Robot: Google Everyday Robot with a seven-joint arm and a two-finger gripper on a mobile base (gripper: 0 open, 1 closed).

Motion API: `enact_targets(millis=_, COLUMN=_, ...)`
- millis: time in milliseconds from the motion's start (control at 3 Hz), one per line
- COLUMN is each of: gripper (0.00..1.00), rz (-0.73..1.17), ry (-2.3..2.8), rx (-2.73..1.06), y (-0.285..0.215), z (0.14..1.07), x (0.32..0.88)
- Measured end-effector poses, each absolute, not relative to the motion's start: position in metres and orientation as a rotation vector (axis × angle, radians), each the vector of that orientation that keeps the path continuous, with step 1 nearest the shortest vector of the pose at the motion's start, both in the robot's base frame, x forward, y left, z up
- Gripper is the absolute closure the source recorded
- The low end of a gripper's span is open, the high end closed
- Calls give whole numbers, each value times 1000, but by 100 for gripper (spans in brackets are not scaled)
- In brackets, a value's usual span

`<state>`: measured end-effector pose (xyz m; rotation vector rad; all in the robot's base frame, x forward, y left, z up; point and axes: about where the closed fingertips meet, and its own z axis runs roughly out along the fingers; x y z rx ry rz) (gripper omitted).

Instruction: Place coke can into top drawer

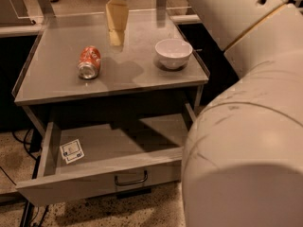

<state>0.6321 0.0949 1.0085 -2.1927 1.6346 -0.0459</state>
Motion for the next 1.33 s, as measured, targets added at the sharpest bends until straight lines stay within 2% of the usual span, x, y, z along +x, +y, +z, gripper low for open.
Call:
enact_targets(millis=667, gripper=0, rz=-53, ry=1631, rx=-2154, y=98, z=1010, x=638)
enact_targets(millis=1333, gripper=0, rz=54, ry=1692, rx=-2170, y=99, z=976, x=655)
